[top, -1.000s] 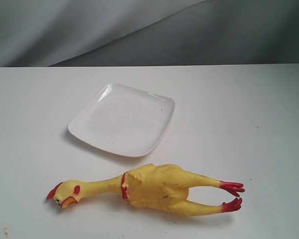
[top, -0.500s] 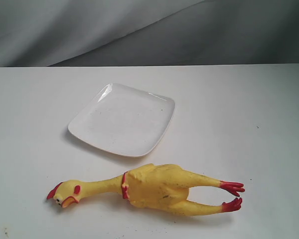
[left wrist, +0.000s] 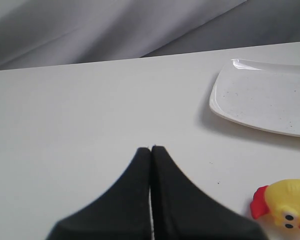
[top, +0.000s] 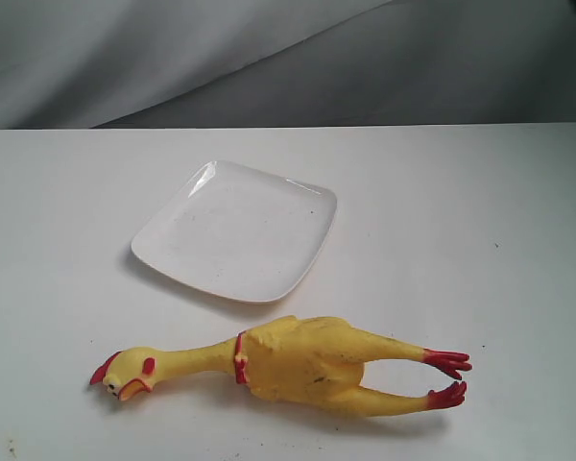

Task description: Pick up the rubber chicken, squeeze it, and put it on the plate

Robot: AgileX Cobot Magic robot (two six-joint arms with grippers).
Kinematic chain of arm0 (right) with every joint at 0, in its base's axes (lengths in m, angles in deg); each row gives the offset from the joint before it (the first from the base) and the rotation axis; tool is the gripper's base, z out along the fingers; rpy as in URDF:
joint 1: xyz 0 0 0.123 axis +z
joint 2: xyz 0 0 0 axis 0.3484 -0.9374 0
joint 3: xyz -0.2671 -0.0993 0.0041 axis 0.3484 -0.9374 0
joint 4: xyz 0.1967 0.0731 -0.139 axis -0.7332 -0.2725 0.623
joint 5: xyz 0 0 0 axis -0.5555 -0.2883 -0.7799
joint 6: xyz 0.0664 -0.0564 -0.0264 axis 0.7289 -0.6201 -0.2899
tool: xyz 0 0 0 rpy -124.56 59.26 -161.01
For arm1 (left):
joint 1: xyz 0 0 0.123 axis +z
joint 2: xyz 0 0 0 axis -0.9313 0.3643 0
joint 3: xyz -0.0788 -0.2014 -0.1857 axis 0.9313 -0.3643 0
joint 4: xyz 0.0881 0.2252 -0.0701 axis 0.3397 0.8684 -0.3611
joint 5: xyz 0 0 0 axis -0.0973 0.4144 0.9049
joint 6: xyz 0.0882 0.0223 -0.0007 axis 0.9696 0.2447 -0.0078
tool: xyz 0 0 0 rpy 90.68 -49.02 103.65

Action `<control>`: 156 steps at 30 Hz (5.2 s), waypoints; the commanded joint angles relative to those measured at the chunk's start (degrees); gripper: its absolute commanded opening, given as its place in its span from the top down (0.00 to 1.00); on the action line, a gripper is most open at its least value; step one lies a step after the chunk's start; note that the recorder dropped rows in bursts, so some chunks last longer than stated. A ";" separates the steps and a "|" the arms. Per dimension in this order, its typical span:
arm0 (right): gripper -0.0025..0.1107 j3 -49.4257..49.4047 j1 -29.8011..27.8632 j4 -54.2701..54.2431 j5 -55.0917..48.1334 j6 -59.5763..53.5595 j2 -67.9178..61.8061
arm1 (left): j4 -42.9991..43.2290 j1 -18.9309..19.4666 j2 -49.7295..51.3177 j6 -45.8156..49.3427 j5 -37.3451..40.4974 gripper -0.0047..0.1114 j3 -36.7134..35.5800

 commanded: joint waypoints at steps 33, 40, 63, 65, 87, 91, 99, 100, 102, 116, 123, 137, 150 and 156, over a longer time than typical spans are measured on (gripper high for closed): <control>0.75 -18.40 24.46 4.63 7.90 -8.16 -34.68 | -0.26 0.11 -0.13 -0.30 -0.63 0.96 -0.26; 0.98 -18.40 25.83 7.96 7.81 -8.16 -34.68 | -0.26 0.11 -0.13 -0.30 -0.63 0.96 -0.26; 0.98 -6.35 25.86 8.66 1.58 1.06 -10.74 | -0.26 0.11 -0.13 -0.25 -0.63 0.96 -0.26; 0.98 -6.15 25.86 8.66 1.58 1.75 -8.82 | -0.26 0.11 -0.13 -0.25 -0.63 0.96 -0.26; 0.98 -6.15 25.86 8.21 -2.06 4.35 -1.40 | 12.80 0.11 -0.13 3.87 -3.73 0.96 -0.26; 0.98 -6.15 25.86 6.93 -2.05 4.48 -1.40 | 20.34 0.11 -0.13 4.49 -7.31 0.96 -0.26; 0.98 -6.15 25.86 6.93 -2.05 4.48 -1.40 | 39.94 0.11 -0.13 7.40 -10.28 0.96 -0.26; 0.98 -6.15 25.86 6.93 -2.05 4.48 -1.40 | 43.20 0.11 -0.13 9.15 -12.36 0.96 -0.26; 0.98 -6.15 25.86 6.95 -1.94 4.48 -1.40 | 49.85 0.11 -0.13 9.55 -17.32 0.96 -0.26; 0.98 -6.15 25.86 6.95 -1.84 4.48 -1.40 | 51.97 0.11 -0.13 5.88 -38.64 0.96 -0.26; 0.98 -6.15 25.86 6.95 -1.86 4.72 -1.40 | 51.97 0.11 -0.13 -44.54 -53.23 0.96 -0.26; 0.98 -6.15 25.86 5.21 -1.82 4.70 -1.40 | 50.36 0.11 -0.13 -45.62 -69.91 0.84 1.43; 0.98 -6.15 25.86 4.98 -1.82 4.70 -1.40 | 76.60 -0.66 21.07 -71.48 -58.21 0.34 29.00; 0.98 -6.15 25.86 4.98 -1.82 4.70 -1.40 | 97.49 -8.85 42.99 -91.43 -69.46 0.34 47.28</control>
